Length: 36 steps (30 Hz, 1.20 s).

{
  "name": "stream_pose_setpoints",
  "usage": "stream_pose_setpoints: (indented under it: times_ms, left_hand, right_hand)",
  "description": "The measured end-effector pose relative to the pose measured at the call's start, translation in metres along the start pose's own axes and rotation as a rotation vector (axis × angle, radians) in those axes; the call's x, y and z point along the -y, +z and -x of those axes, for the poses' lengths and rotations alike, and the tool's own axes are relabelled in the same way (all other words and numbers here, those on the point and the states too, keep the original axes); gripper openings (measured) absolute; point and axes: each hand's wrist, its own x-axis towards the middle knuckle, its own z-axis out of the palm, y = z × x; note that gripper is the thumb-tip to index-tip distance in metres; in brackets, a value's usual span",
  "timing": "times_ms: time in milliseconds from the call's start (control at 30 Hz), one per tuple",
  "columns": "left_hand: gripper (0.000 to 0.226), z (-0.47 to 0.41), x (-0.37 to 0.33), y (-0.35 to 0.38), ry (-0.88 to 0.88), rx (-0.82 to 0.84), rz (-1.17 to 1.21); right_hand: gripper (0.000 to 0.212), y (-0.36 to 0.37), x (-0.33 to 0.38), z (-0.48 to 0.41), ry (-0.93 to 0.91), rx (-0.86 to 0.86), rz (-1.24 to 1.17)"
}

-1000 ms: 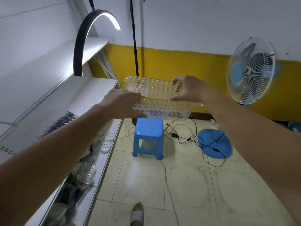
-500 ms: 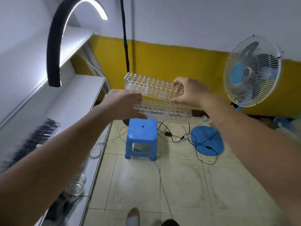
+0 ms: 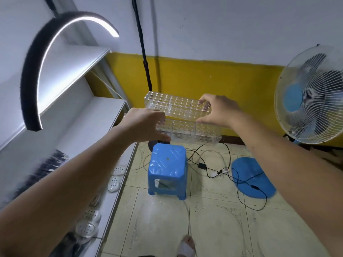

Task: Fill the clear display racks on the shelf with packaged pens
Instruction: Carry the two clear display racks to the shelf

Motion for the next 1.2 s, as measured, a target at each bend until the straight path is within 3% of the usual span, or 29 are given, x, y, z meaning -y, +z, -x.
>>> stream_pose_setpoints:
  times_ms: [467,900,1200]
  left_hand:
    - [0.067,-0.081,0.027,0.021,-0.141,0.028,0.002]
    - [0.073,-0.191,0.138,0.075,-0.208,-0.022,0.068]
    - [0.072,-0.215,0.193,0.094,-0.316,-0.017,0.146]
  right_hand:
    - [0.068,0.01,-0.041,-0.126,-0.126,0.104,-0.003]
    - [0.07,0.017,-0.039,-0.288,-0.15,0.138,0.111]
    - [0.071,0.036,-0.017,-0.372,-0.25,0.199,0.083]
